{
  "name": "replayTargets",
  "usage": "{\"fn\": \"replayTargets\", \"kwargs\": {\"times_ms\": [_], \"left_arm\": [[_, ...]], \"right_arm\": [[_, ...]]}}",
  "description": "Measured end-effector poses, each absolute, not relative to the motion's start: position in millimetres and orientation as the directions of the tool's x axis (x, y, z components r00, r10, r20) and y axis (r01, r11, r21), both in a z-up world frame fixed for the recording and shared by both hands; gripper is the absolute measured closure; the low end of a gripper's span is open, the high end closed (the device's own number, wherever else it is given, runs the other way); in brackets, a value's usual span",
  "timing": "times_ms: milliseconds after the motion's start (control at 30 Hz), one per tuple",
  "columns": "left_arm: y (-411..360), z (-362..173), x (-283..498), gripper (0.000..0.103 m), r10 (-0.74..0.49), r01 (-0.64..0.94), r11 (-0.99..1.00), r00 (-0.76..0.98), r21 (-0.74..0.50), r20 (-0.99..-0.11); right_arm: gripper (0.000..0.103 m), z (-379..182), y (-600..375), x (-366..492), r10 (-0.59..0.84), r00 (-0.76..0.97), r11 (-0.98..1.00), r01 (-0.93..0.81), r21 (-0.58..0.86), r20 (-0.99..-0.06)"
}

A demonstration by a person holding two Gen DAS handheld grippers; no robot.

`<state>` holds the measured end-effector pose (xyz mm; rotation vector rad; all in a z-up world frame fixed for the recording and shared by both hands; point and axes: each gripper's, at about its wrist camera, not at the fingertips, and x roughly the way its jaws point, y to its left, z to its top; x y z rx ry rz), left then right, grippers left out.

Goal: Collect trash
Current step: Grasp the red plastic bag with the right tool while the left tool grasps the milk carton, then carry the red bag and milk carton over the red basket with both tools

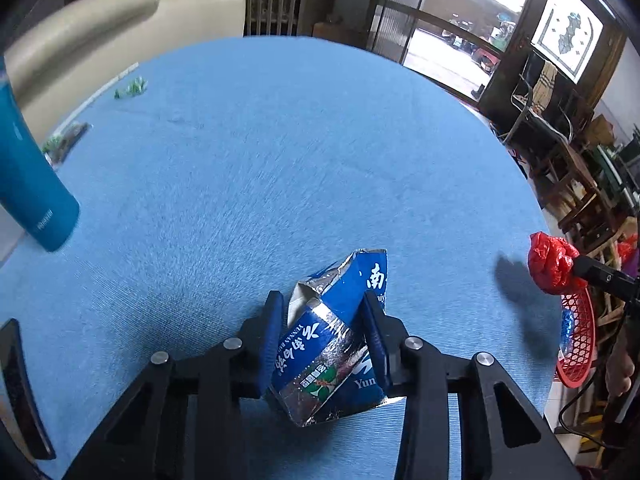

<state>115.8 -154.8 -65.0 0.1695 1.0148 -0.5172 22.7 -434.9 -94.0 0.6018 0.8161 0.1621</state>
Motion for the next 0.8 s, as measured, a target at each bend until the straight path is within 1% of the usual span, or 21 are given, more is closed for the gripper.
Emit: {"fn": "replayTargets", "kwargs": {"times_ms": [233,333,467,800], "left_arm": [[-184,-31,80,0.062,-0.353,0.541,0.839,0.461,-0.058,-0.814],[-196,-13,65,0.062,-0.377,0.568,0.821,0.469,-0.054,-0.799],[-215,2,46,0.062,-0.378,0.593,0.805,0.489,-0.018,-0.786],[-240,19,17,0.062,-0.399,0.649,0.760,0.494,0.022,-0.773]], "right_arm": [[0.051,-85,-454,-3,0.350,0.733,0.801,0.090,0.592,-0.584],[0.051,-80,-464,-17,0.333,0.754,0.795,0.098,0.598,-0.566],[0.051,-75,-483,-40,0.307,0.782,0.782,0.117,0.612,-0.542],[0.051,-59,-521,-92,0.250,0.838,0.755,0.144,0.639,-0.485]]}}
